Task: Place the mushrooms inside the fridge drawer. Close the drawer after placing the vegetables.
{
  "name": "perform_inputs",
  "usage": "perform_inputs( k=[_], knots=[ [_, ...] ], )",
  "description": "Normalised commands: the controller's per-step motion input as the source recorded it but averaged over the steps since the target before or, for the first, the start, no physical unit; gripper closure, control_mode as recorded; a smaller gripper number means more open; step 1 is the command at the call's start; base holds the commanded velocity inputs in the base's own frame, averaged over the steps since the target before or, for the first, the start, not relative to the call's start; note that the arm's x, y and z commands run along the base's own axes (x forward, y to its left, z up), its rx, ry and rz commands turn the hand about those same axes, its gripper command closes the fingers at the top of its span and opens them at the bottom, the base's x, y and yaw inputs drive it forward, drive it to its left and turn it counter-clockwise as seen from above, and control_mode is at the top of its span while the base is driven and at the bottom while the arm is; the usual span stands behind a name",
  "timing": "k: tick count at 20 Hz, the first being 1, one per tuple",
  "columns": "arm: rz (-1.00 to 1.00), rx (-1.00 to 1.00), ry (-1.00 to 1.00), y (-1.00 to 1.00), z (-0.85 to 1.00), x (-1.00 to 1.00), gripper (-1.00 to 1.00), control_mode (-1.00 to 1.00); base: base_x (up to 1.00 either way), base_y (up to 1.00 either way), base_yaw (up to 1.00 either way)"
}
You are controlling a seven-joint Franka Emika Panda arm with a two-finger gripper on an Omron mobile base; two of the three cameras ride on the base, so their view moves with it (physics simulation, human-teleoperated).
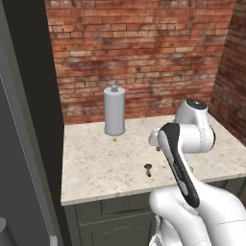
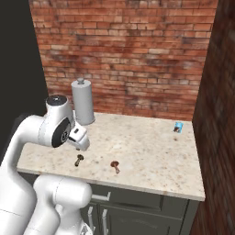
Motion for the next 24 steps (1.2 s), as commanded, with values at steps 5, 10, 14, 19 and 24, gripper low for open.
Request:
perform_inputs(
  k=[5,10,14,19,24],
  knots=[
    [-0.1,0.13,0.01,0.0,-0.52,0.18,-1.0,-1.0,0.0,0.0,0.0],
    [0.0,0.03,0.01,0.04,-0.49,0.24,-1.0,-1.0,0.0,0.0,0.0],
    [0.0,0.0,0.05,0.0,-0.41,0.06,-1.0,-1.0,0.0,0.0,0.0],
    [0.0,-0.05,0.05,0.22,-0.09,0.01,-1.0,-1.0,0.0,0.0,0.0],
    [0.0,-0.12,0.1,0.37,-0.25,0.03,-1.0,-1.0,0.0,0.0,0.0]
  ],
)
